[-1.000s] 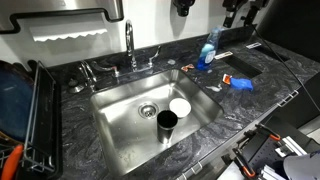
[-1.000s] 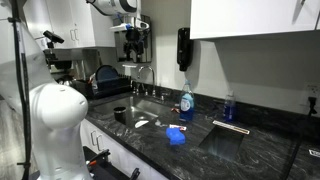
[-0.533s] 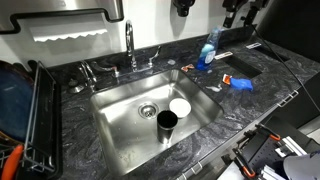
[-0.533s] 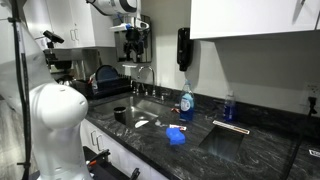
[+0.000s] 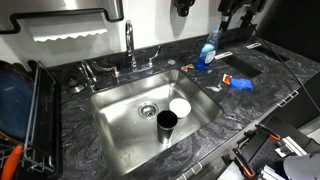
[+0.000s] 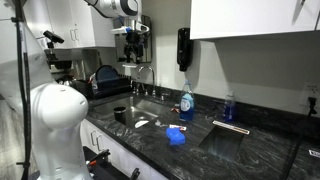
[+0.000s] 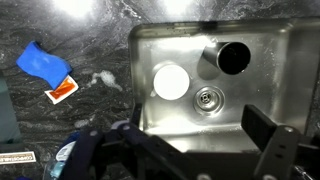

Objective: Put the silver cup under the faucet head, open the tap using the faucet handle on the right and then close it

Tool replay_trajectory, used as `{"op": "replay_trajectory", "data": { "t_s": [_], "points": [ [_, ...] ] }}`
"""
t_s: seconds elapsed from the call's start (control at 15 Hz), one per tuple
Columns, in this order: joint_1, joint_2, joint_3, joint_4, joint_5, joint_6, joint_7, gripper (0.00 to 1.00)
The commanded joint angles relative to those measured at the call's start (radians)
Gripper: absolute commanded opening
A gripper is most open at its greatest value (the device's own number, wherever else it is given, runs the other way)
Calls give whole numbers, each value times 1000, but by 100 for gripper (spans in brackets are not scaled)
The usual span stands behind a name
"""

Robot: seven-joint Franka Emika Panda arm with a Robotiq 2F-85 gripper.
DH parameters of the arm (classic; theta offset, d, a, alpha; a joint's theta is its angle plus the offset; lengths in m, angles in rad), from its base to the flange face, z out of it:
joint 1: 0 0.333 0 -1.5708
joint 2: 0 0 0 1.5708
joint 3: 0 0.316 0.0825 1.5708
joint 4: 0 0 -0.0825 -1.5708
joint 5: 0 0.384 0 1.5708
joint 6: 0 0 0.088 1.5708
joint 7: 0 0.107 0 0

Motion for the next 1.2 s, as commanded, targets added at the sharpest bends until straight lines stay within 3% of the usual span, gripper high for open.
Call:
{"op": "replay_trajectory", "data": {
  "t_s": [0.0, 0.33, 0.93, 1.13],
  "points": [
    [7, 52, 24, -27, 30, 111, 116, 100],
    [43, 87, 66, -107, 10, 252, 198, 100],
    [96, 90, 77, -278, 48, 367, 133, 100],
    [98, 94, 80, -266, 22, 330, 153, 100]
  ]
}}
